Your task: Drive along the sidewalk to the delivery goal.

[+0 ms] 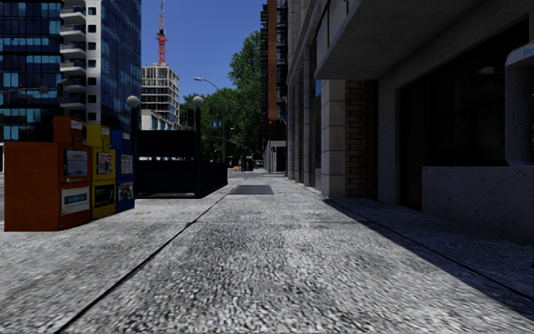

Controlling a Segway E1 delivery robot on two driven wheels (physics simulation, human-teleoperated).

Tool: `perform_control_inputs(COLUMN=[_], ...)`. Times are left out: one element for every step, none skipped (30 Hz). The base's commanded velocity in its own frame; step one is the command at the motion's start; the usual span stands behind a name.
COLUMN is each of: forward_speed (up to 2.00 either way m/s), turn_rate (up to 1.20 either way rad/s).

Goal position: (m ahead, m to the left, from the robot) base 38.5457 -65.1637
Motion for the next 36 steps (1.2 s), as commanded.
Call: perform_control_inputs(forward_speed=[2.00,2.00,2.00,2.00,2.00,2.00,2.00,2.00,2.00,2.00,2.00,2.00,2.00,2.00,2.00,2.00,2.00,2.00,2.00,2.00,2.00,2.00,2.00,2.00,2.00,2.00,2.00,2.00,2.00,2.00,2.00,2.00,2.00,2.00,2.00,2.00], turn_rate=[0.00,0.00,0.00,0.00,0.00,0.00,0.00,0.00,0.00,0.00,0.00,0.00,0.00,0.00,0.00,0.00,0.00,0.00,0.00,0.00,0.00,0.00,0.00,0.00,0.00,0.00,0.00,0.00,0.00,0.00,0.00,0.00,0.00,0.00,0.00,0.00])
